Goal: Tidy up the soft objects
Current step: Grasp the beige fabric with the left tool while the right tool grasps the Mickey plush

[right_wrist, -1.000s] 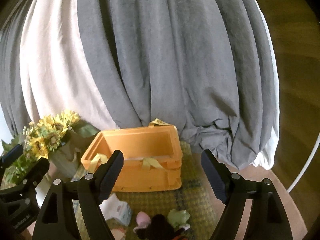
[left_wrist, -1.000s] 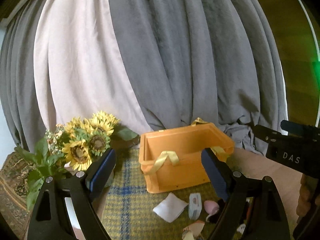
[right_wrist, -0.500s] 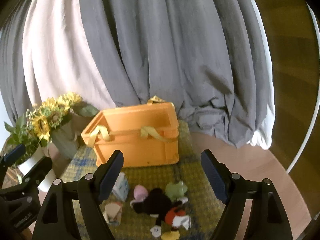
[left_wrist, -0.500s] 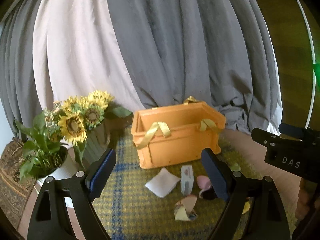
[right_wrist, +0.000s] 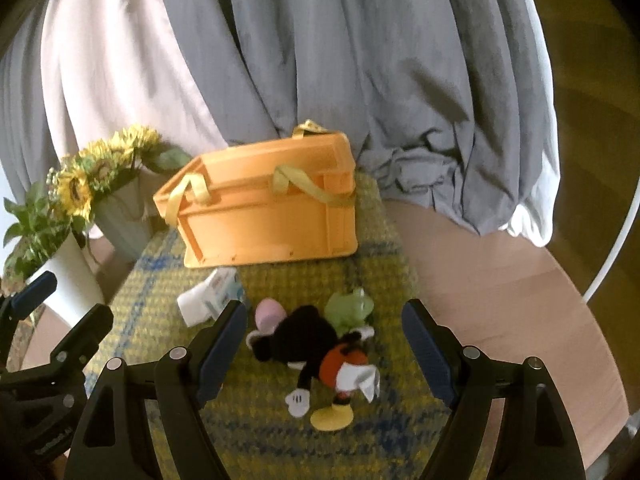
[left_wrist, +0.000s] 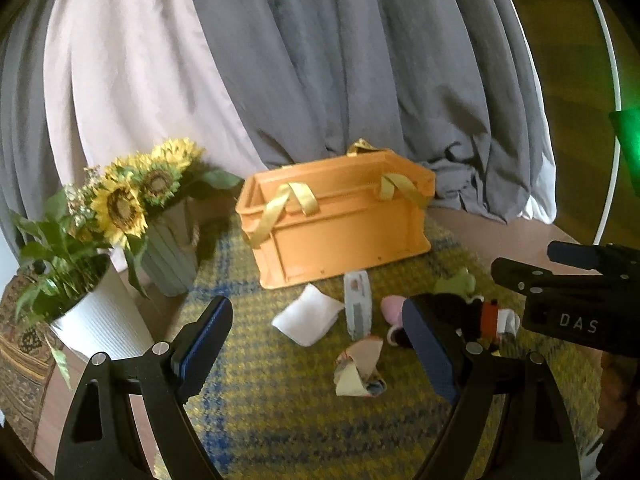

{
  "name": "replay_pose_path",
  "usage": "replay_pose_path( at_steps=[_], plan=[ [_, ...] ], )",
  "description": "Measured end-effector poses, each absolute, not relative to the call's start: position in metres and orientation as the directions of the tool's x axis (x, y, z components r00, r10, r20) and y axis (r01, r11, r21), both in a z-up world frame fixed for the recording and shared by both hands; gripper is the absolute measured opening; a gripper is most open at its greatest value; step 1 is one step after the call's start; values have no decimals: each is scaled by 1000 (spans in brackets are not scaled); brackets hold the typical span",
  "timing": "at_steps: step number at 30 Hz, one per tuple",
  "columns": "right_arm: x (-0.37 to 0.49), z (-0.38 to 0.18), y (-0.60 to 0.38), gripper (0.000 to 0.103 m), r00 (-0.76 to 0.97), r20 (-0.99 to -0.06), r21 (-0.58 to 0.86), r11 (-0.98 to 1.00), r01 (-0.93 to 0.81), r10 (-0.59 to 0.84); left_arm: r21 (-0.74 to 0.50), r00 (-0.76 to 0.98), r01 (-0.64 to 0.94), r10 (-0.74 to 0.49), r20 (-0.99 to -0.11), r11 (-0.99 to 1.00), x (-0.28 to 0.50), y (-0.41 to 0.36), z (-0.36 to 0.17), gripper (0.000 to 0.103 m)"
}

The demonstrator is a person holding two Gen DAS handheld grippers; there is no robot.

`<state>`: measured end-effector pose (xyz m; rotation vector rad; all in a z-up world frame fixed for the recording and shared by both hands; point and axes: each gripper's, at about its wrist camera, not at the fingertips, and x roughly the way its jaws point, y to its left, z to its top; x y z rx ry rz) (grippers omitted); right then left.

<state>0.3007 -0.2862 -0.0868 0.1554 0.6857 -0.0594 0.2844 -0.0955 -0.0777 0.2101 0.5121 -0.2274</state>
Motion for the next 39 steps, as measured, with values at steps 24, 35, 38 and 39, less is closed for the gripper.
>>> replay_pose_path(
  at_steps=[24, 35, 38, 39],
  plan=[
    [333, -166, -296, 80, 626, -779, 114, 990, 82, 38, 68, 682, 337, -193, -705, 939, 332, -120, -167, 73],
    [349, -187, -292, 69, 590, -805, 123, 991, 50, 70, -2, 602, 333, -214, -769, 943, 354, -123, -192, 50],
    [348, -187, -289, 64, 596, -800, 119, 992, 36, 75, 0, 600, 338, -215, -770, 941, 354, -124, -192, 39],
    [348, -187, -288, 61, 598, -798, 112, 993, 33, 70, 4, 600, 343, -216, -770, 939, 354, -124, -192, 37]
  ],
)
